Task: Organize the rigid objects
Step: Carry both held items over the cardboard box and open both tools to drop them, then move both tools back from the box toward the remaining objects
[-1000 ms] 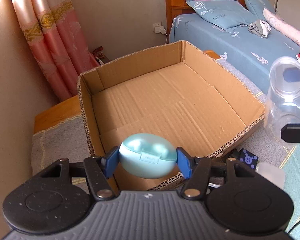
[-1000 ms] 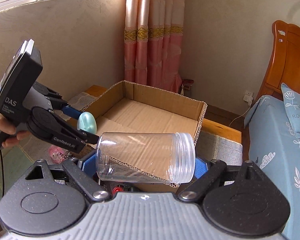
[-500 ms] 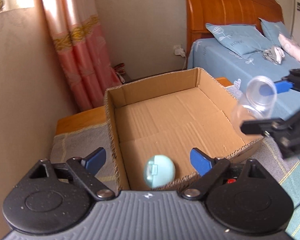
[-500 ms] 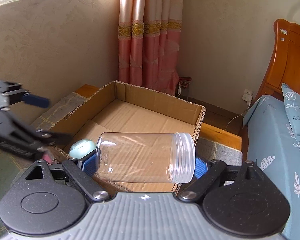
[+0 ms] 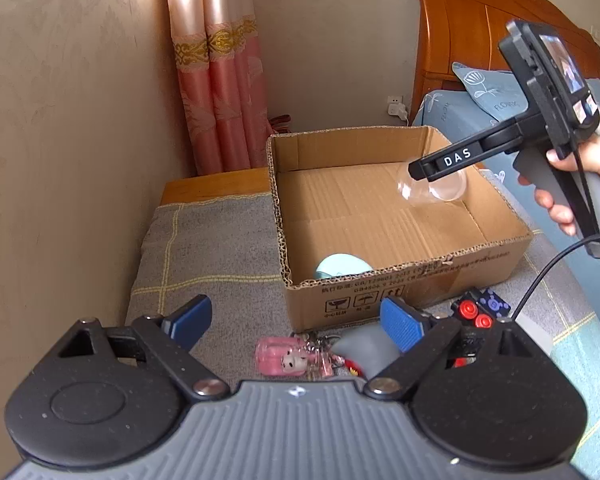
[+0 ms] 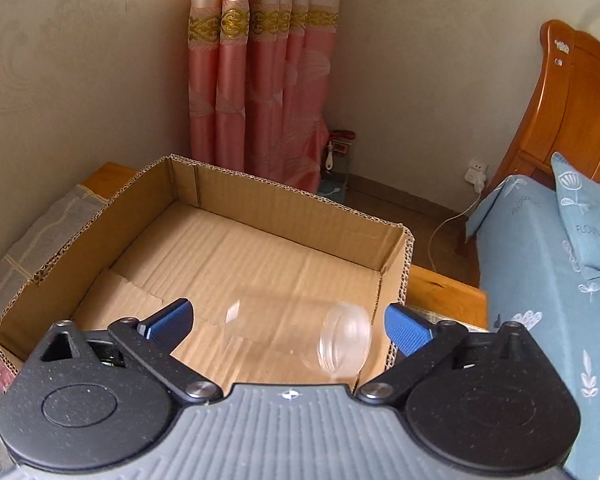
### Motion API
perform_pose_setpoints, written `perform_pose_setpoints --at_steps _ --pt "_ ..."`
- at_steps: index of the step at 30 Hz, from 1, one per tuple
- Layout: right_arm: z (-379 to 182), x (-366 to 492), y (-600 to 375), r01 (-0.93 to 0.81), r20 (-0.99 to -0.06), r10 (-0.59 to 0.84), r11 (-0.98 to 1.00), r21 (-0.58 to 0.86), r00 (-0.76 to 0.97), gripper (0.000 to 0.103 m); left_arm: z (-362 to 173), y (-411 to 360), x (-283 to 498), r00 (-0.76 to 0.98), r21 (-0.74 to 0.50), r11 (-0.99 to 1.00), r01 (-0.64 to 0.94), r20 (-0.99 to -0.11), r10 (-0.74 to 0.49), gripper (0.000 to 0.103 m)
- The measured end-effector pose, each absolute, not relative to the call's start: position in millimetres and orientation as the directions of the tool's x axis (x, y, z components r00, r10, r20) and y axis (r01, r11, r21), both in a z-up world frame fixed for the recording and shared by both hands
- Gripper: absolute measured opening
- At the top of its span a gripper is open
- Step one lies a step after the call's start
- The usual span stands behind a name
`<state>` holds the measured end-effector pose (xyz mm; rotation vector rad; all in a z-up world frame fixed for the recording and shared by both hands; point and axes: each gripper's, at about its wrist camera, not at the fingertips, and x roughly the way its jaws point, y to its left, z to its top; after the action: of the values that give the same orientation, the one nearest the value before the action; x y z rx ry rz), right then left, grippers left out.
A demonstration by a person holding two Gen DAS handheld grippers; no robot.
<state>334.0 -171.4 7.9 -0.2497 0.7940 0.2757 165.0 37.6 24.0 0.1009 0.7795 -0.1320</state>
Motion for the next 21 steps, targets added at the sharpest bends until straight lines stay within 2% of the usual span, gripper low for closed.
perform_pose_setpoints --at_steps 11,21 --pt "43 251 -175 -0.395 -0.703 0.214 0.913 -0.104 0.679 0.103 23 39 135 0.72 0.053 0.984 0.173 -0.688 -0.09 0.096" --pt "34 158 -173 -0.372 -0.676 0.217 0.924 -0.091 0.704 0.103 12 37 95 0.743 0.052 0.983 0.176 -0.662 -0.098 0.1"
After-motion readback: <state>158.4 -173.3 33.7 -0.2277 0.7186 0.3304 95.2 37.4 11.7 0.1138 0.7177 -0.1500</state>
